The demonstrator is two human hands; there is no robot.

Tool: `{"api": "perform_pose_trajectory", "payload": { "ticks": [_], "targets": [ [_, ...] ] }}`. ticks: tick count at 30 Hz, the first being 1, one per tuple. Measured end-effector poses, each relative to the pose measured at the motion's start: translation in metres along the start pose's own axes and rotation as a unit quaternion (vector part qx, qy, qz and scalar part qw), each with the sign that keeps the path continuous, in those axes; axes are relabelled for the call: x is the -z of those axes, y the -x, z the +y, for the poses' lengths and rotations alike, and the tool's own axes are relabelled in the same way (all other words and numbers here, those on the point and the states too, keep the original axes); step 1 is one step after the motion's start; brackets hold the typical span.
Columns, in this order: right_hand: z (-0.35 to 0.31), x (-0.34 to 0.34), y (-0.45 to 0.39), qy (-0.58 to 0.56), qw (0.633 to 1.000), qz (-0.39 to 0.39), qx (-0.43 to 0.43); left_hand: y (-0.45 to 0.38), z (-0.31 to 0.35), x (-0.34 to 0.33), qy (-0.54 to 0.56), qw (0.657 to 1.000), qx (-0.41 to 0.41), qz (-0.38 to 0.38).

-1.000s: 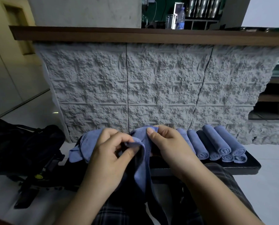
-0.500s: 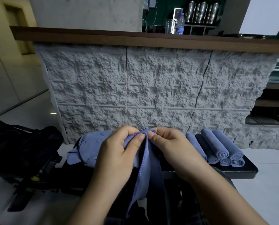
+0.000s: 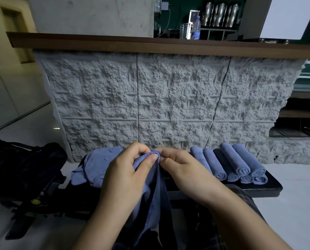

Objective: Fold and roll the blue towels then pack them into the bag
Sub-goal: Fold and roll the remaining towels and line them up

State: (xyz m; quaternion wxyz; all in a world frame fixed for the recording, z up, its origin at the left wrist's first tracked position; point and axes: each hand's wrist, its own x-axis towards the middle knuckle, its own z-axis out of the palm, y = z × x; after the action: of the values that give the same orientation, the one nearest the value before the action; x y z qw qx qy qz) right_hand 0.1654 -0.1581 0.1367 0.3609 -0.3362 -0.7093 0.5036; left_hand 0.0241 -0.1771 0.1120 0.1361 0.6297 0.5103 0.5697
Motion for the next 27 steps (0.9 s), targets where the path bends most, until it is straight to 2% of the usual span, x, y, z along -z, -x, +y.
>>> {"api": "perform_pose_trajectory", "payload": {
  "ticks": [4,7,13,15,17,21,24,27],
  "targets": [
    [0.002,0.002,0.001,-0.016,1.000,-0.008,0.012,0.001,-0.001,-0.001,0.003,1.000,0.011,0.009],
    [0.004,0.001,0.003,-0.031,0.998,-0.027,0.040,-0.001,-0.005,-0.002,0.041,0.997,0.060,0.023],
    [0.008,0.014,0.001,-0.017,0.997,0.029,0.063,0.000,-0.007,0.000,0.065,0.996,0.028,-0.053],
    [0.005,0.025,0.000,-0.046,0.994,0.076,0.067,-0.001,-0.013,0.005,0.024,0.997,0.015,-0.071],
    [0.006,0.041,-0.006,-0.069,0.983,0.157,0.070,-0.002,-0.016,0.011,-0.058,0.996,0.000,-0.070],
    [0.019,0.076,-0.025,-0.074,0.959,0.268,0.061,-0.006,-0.014,0.024,-0.214,0.976,0.007,-0.031],
    [0.027,0.099,-0.035,-0.054,0.941,0.332,0.030,-0.007,-0.015,0.038,-0.259,0.965,-0.005,-0.028],
    [0.026,0.114,-0.036,-0.055,0.922,0.383,0.029,-0.010,-0.020,0.048,-0.287,0.956,0.034,-0.040]
  ]
}}
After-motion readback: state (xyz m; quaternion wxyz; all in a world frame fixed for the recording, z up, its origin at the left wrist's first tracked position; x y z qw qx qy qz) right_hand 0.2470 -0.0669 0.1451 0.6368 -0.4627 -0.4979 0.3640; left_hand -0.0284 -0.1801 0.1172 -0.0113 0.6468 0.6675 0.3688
